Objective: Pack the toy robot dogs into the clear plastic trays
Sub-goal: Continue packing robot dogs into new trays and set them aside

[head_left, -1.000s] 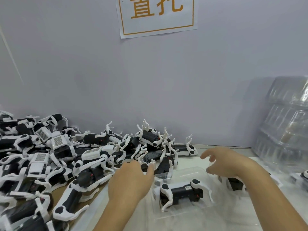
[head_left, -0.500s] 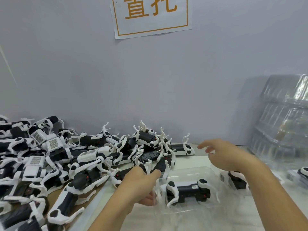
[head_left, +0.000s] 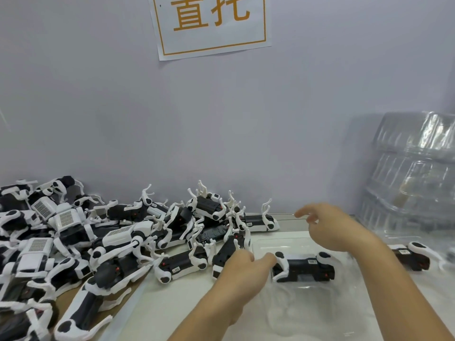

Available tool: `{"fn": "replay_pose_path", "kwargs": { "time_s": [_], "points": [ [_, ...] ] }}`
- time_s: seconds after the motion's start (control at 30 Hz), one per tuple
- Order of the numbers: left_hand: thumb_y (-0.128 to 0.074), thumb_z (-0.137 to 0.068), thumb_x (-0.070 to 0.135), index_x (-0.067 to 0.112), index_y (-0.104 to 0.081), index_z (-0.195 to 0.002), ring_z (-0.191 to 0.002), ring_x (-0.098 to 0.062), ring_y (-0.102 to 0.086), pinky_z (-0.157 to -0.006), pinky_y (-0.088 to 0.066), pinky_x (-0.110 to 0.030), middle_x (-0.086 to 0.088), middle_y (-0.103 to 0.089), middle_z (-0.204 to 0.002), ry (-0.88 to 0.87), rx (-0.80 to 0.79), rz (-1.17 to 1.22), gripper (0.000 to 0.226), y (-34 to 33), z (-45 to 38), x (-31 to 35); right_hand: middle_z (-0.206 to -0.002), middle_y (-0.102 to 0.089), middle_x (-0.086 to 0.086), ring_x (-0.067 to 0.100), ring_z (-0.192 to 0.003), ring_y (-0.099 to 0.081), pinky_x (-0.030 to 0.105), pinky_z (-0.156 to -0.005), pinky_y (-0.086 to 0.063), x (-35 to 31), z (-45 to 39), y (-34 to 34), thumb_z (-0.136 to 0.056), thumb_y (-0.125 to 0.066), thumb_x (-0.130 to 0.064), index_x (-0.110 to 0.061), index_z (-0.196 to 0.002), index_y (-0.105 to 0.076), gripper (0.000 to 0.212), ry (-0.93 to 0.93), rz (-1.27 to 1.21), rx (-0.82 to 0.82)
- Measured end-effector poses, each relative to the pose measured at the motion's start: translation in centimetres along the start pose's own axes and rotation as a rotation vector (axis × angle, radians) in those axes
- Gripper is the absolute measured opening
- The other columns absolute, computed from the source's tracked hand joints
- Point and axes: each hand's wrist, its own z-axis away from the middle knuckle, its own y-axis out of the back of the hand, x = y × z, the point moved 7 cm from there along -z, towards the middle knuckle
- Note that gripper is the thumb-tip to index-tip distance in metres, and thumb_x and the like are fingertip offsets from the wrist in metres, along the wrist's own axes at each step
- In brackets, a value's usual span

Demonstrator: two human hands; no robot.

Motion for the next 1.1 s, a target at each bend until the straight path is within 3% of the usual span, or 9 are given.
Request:
{"fn": "replay_pose_path", "kwargs": {
  "time_s": [0.1,0.2,0.33,0.4,0.53,0.73,0.9,1.0,1.1],
  "points": [
    [-0.059,-0.081,0.042,0.021,-0.044,-0.081,-0.082,-0.018,-0.054,-0.074,-0.037,-0.031,0.001,-0.046,-0.086,0.002,-0.009,-0.028,0.025,-1.1,-1.0,0.6,-0.119,-0.057,0.001,0.017,-0.100,-0.051,0.025,-0.075,-0.044,0.3,-0.1,0.6,-0.087,-0.039,0.000,-0.029,-0.124,-0.061,0.051,-0.019,-0.057,0.064],
    [-0.056,-0.085,0.042,0.020,-0.043,-0.076,-0.093,-0.020,-0.063,-0.068,-0.038,-0.027,0.004,-0.048,-0.084,-0.005,-0.019,-0.092,0.027,-2.5,-1.7,1.1,-0.114,-0.059,0.002,0.018,-0.100,-0.053,0.027,-0.084,-0.043,0.5,-0.1,1.0,-0.084,-0.041,0.001,-0.027,-0.122,-0.063,0.052,-0.027,-0.070,0.112],
    [-0.051,-0.088,0.038,0.022,-0.039,-0.070,-0.058,-0.008,-0.038,-0.042,-0.029,-0.016,0.009,-0.040,-0.071,-0.059,-0.035,-0.167,0.027,-4.5,-1.6,2.2,-0.116,-0.061,0.002,0.017,-0.099,-0.054,0.026,-0.082,-0.041,0.6,-0.1,1.0,-0.082,-0.041,0.002,-0.025,-0.119,-0.065,0.051,-0.032,-0.093,0.135],
    [-0.049,-0.090,0.035,0.022,-0.036,-0.067,-0.054,-0.008,-0.033,-0.030,-0.022,-0.014,0.010,-0.036,-0.067,-0.081,-0.022,-0.188,0.029,-5.0,-1.6,2.7,-0.114,-0.061,0.001,0.018,-0.099,-0.056,0.027,-0.082,-0.042,0.7,-0.1,1.2,-0.082,-0.041,0.002,-0.026,-0.116,-0.066,0.050,-0.037,-0.112,0.162],
    [-0.046,-0.093,0.030,0.022,-0.035,-0.068,-0.054,-0.008,-0.033,-0.027,-0.021,-0.011,0.009,-0.036,-0.068,-0.107,-0.021,-0.202,0.028,-5.3,-1.6,3.4,-0.113,-0.062,0.001,0.018,-0.098,-0.058,0.030,-0.082,-0.046,0.8,0.0,1.6,-0.082,-0.039,0.002,-0.025,-0.112,-0.066,0.050,-0.050,-0.151,0.212],
    [-0.049,-0.088,0.035,0.022,-0.033,-0.065,-0.045,-0.007,-0.031,-0.032,-0.023,-0.015,0.009,-0.035,-0.063,-0.129,0.032,-0.273,0.031,-4.9,-1.7,2.8,-0.110,-0.064,-0.001,0.018,-0.099,-0.059,0.035,-0.088,-0.051,0.8,0.2,1.7,-0.082,-0.039,0.002,-0.024,-0.113,-0.067,0.049,-0.065,-0.157,0.225],
    [-0.051,-0.088,0.040,0.024,-0.052,-0.086,-0.068,-0.012,-0.052,-0.062,-0.041,-0.025,0.006,-0.059,-0.083,-0.102,0.064,-0.256,0.016,-3.9,-2.3,1.8,-0.111,-0.064,0.001,0.019,-0.100,-0.059,0.035,-0.088,-0.051,1.3,0.3,1.8,-0.084,-0.039,0.002,-0.022,-0.114,-0.067,0.048,-0.074,-0.191,0.231],
    [-0.052,-0.090,0.040,0.017,-0.059,-0.103,-0.087,-0.017,-0.067,-0.079,-0.052,-0.030,0.001,-0.066,-0.102,-0.073,0.061,-0.215,0.027,-3.5,-2.3,1.3,-0.109,-0.066,0.001,0.018,-0.096,-0.060,0.030,-0.082,-0.048,1.9,0.2,2.1,-0.087,-0.039,0.001,-0.021,-0.115,-0.067,0.045,-0.070,-0.244,0.261],
    [-0.055,-0.090,0.033,0.017,-0.064,-0.097,-0.083,-0.019,-0.072,-0.087,-0.058,-0.038,0.001,-0.069,-0.091,-0.083,0.069,-0.151,0.020,-3.1,-2.6,1.3,-0.104,-0.069,-0.002,0.014,-0.075,-0.061,0.020,-0.061,-0.044,2.4,0.3,2.8,-0.089,-0.042,-0.001,-0.024,-0.112,-0.068,0.041,-0.060,-0.371,0.330]
  ]
}}
